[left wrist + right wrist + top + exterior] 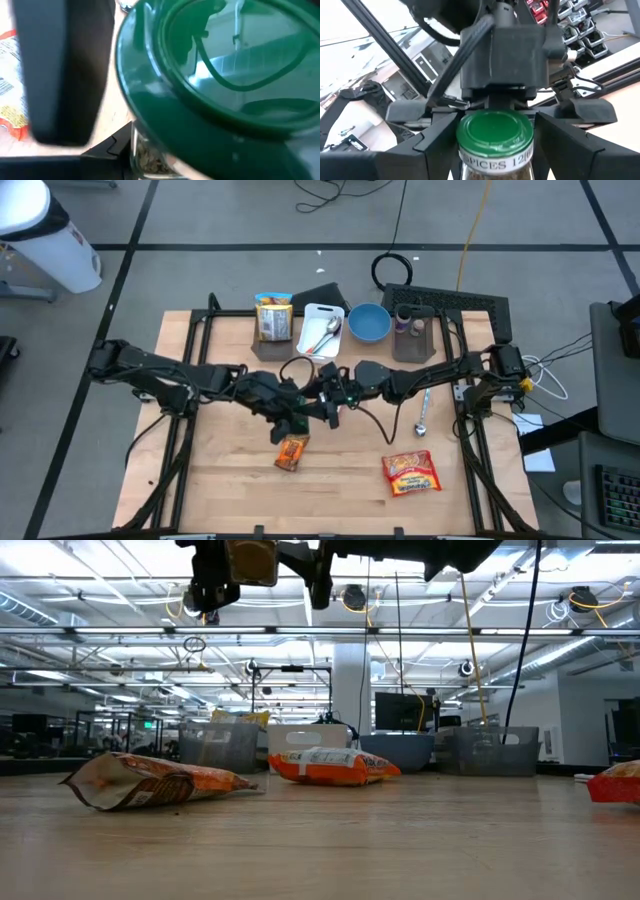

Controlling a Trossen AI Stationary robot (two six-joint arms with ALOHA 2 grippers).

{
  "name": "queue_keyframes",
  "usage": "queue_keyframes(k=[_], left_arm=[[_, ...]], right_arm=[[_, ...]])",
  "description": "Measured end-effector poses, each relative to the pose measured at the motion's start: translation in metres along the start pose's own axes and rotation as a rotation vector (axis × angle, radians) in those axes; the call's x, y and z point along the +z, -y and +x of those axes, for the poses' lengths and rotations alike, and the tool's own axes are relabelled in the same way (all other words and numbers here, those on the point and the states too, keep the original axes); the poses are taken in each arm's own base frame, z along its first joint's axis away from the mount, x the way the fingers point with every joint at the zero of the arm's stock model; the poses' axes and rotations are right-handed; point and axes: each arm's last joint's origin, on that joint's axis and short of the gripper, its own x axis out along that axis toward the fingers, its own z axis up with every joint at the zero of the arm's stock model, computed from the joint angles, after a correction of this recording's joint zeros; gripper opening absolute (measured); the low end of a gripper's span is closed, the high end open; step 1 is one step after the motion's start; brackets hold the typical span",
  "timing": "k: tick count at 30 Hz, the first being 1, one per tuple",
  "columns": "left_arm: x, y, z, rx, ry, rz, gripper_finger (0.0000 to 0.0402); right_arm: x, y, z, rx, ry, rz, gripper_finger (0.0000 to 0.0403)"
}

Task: Pick & Place Food Item
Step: Put the green spice bottle into the right black bin

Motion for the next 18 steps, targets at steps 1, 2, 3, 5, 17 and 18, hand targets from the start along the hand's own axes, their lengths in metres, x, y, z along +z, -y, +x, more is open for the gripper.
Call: queue_keyframes(k=[1,2,3,5,17,18], left_arm=[[0.0007,-0.0005,-0.0002,-0.001,0.001,-0.002,0.0207],[0.0010,-0.0008,-0.0004,-0.004,0.001,-0.003,0.0207],[0.0011,-0.0007,-0.0004,-0.007,0.000,-0.003,0.0207],[0.0014,-0.0005,-0.0007,-0.008,0.002,-0.003,0.0207],[0.0013,-0.0006,-0.0007,-0.004,0.004,-0.014,0.0207],[0.0013,-0.0006,-0.0007,-0.004,0.003,-0.014,0.0207]], right_arm=[[-0.0002,-0.0001,0.0000,0.001,-0.002,-0.001,0.0254],[-0.0004,0.0000,0.0000,0.001,-0.004,-0.001,0.0254],[-0.0005,0.0000,0.0000,0.008,-0.011,-0.001,0.0254],[-0.0011,-0.0001,0.0000,0.015,-0.021,-0.001,0.0254],[-0.0024,0.0009,0.0000,0.009,-0.035,-0.022,0.0245],[-0.0024,0.0008,0.0000,0.010,-0.035,-0.024,0.0241]])
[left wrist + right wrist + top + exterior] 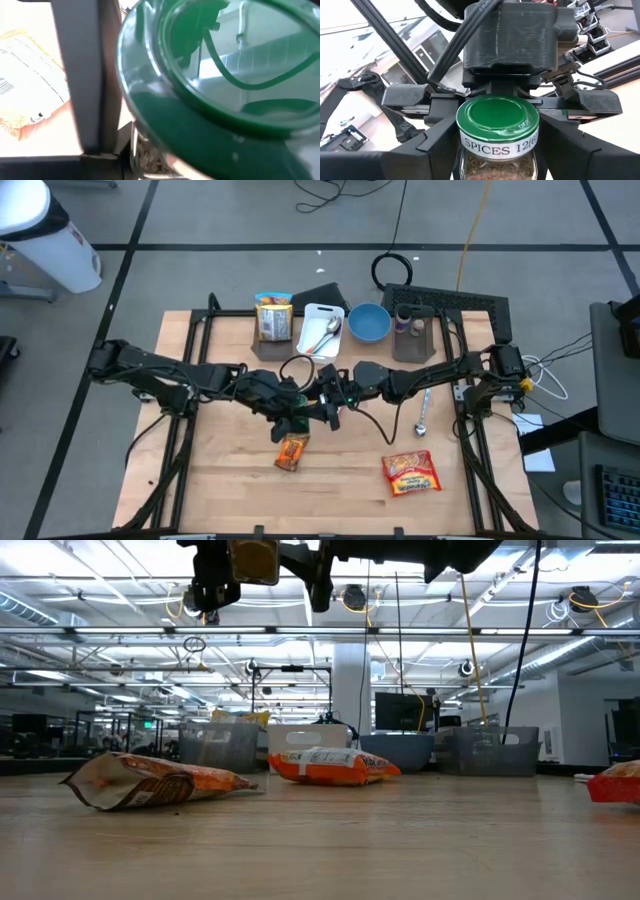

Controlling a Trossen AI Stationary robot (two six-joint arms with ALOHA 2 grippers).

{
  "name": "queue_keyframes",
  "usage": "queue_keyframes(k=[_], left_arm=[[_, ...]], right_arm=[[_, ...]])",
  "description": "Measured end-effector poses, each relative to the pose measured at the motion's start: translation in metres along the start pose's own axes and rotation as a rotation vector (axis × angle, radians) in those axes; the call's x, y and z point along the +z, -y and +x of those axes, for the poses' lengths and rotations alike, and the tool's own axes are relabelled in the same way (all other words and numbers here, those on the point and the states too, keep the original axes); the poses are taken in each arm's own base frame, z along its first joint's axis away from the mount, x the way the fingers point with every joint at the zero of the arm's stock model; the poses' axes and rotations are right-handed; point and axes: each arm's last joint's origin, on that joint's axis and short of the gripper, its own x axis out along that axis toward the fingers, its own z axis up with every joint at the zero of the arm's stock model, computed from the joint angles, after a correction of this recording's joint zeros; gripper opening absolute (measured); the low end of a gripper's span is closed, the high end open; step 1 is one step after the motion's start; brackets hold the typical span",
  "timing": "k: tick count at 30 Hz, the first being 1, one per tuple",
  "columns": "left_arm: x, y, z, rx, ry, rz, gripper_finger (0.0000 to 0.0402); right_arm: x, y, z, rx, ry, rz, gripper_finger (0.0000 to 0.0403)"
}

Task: Pick & Place Food Item
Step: Put the green spice bottle into the right black bin

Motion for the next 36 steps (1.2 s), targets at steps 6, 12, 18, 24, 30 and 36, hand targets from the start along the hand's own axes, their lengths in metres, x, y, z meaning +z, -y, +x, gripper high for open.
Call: queue_keyframes(k=[6,12,18,24,30,36], left_arm=[[-0.0003,-0.0004,0.0000,0.005,-0.002,0.002,0.0207],[-0.0014,-0.0012,-0.0003,0.013,-0.014,0.001,0.0207],[-0.0018,-0.0013,-0.0003,0.011,-0.020,0.001,0.0207],[-0.0019,-0.0012,-0.0003,0.008,-0.023,0.000,0.0207],[-0.0017,-0.0014,-0.0003,0.018,-0.014,-0.001,0.0253],[-0.0003,-0.0030,-0.0007,0.004,-0.022,-0.013,0.0302]], right_arm=[[0.0000,-0.0001,0.0000,0.001,0.000,-0.016,0.0209],[0.0003,0.0008,-0.0001,-0.001,0.000,-0.019,0.0209],[0.0002,0.0009,-0.0001,-0.002,-0.001,-0.018,0.0208],[0.0001,0.0009,0.0000,-0.002,-0.001,-0.018,0.0197],[0.0005,0.0011,-0.0001,-0.003,0.002,-0.011,0.0197],[0.0005,0.0013,-0.0001,-0.004,0.002,-0.011,0.0197]])
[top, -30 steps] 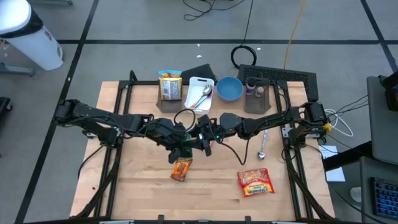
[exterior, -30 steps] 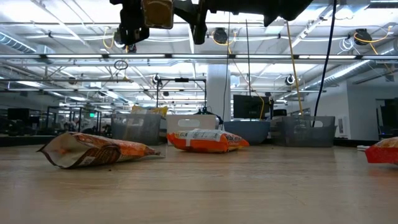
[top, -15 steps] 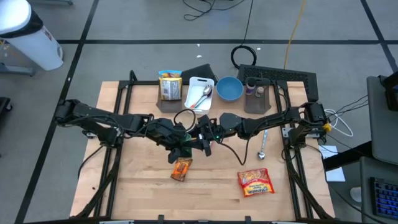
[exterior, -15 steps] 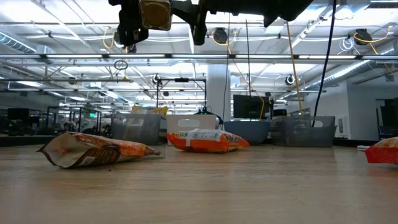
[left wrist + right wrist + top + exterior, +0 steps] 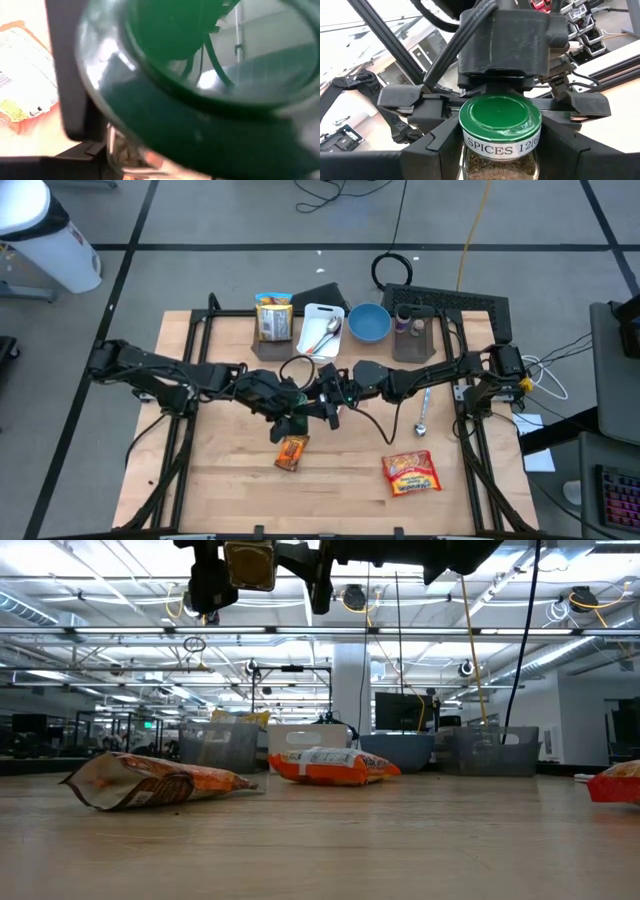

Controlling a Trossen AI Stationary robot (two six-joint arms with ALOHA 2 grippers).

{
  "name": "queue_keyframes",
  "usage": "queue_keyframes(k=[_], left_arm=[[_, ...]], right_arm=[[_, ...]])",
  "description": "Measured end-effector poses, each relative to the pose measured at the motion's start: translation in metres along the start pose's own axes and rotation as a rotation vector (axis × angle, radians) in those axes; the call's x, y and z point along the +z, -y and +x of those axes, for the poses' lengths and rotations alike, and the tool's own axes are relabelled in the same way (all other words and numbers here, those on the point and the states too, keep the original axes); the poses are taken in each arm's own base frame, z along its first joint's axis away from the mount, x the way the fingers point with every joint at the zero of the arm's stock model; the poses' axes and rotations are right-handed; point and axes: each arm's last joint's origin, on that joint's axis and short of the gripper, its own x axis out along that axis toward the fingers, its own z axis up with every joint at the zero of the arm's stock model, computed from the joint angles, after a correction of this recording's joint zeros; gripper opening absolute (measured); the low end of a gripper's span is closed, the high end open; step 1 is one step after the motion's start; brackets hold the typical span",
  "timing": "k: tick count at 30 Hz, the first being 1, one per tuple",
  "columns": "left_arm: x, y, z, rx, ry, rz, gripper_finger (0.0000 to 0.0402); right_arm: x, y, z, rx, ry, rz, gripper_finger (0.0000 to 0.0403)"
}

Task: Pick & Place Food Item
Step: Put the green spice bottle into the right black bin

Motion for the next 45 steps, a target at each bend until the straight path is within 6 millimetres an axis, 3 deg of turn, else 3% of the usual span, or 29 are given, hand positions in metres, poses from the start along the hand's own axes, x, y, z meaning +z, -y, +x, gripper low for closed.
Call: queue_keyframes(k=[7,15,25,31,38,45], left_arm=[[0.012,-0.010,-0.006,-0.080,-0.001,-0.040,0.0331],[0.015,-0.022,-0.017,-0.101,-0.059,-0.082,0.0316],[0.020,-0.022,-0.058,-0.041,0.047,-0.028,0.0296],[0.028,-0.015,-0.086,-0.019,0.211,0.032,0.0301],[0.018,-0.021,-0.108,0.127,0.226,0.058,0.0290],[0.007,-0.027,-0.129,0.284,0.240,0.045,0.0278]], right_arm=[[0.002,0.004,-0.001,-0.010,-0.001,-0.001,0.0197],[0.016,0.010,-0.011,-0.037,-0.015,-0.001,0.0197],[0.046,0.010,-0.044,-0.194,-0.074,-0.095,0.0196],[0.060,0.013,-0.063,-0.295,-0.093,-0.124,0.0196],[0.077,0.018,-0.080,-0.349,-0.058,-0.152,0.0196],[0.094,0.009,-0.119,-0.582,-0.055,-0.233,0.0196]])
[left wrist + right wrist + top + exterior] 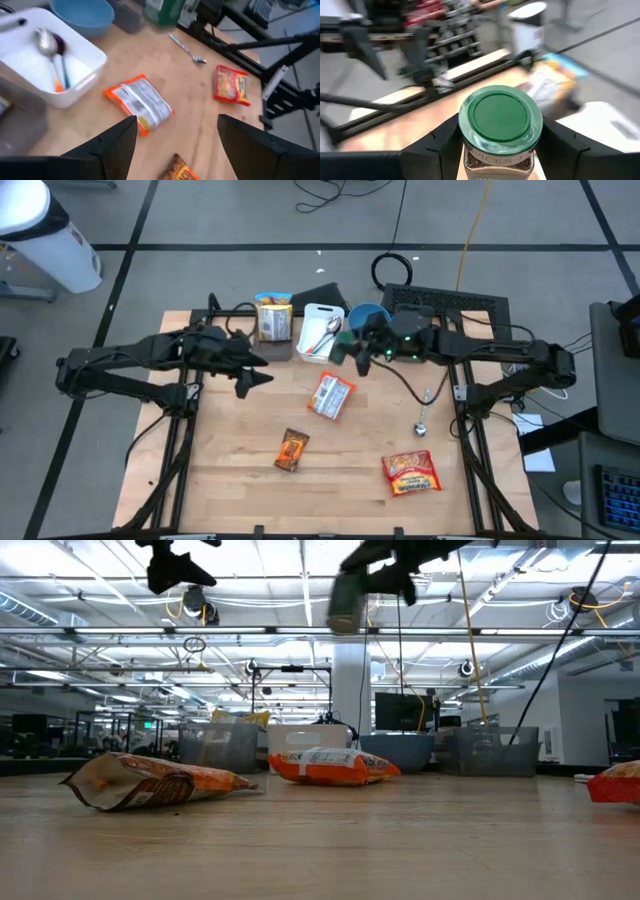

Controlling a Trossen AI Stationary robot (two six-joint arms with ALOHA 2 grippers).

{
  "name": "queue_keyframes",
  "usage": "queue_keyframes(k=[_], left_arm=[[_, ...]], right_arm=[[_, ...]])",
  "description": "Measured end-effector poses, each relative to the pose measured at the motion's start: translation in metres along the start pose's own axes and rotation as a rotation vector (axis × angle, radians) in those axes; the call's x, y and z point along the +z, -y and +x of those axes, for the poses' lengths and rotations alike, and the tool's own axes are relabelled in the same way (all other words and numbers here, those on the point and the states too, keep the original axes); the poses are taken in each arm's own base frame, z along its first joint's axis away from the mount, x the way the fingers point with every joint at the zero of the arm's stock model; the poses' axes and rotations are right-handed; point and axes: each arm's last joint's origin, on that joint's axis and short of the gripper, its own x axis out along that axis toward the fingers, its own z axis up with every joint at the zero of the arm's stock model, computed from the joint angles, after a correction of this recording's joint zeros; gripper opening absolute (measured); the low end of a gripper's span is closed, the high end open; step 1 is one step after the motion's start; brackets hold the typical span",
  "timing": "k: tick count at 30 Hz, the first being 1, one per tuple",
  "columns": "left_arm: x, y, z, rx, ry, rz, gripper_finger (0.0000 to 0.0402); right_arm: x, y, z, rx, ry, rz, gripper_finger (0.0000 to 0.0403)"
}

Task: Pick & Place Food Item
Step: Put the green spice bottle into the right black bin

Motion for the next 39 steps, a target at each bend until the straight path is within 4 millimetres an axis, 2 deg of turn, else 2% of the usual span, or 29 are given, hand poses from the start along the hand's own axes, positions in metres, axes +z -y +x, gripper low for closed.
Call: queue_keyframes(k=[6,12,15,22,26,33,39], left_arm=[[0.001,-0.002,-0.015,0.044,0.075,0.033,0.0284],[0.002,-0.002,-0.015,0.053,0.076,0.054,0.0280],[0.002,-0.002,-0.013,0.057,0.068,0.072,0.0275],[0.002,-0.003,-0.013,0.072,0.077,0.100,0.0278],[0.001,-0.002,-0.013,0.033,0.059,0.119,0.0275],[0.001,-0.001,-0.013,0.021,0.051,0.124,0.0279],[0.001,-0.002,-0.012,0.034,0.059,0.119,0.0273]], right_arm=[[0.008,0.008,-0.039,-0.264,0.012,-0.068,0.0196],[0.007,0.010,-0.066,-0.446,0.010,-0.067,0.0196],[-0.004,0.010,-0.071,-0.513,0.020,-0.054,0.0196],[-0.055,0.015,-0.077,-0.656,0.066,0.026,0.0196],[-0.075,0.020,-0.084,-0.732,0.115,0.091,0.0196],[-0.086,0.032,-0.092,-0.838,0.111,0.085,0.0196],[-0.092,0.051,-0.093,-0.960,0.063,0.121,0.0196]])
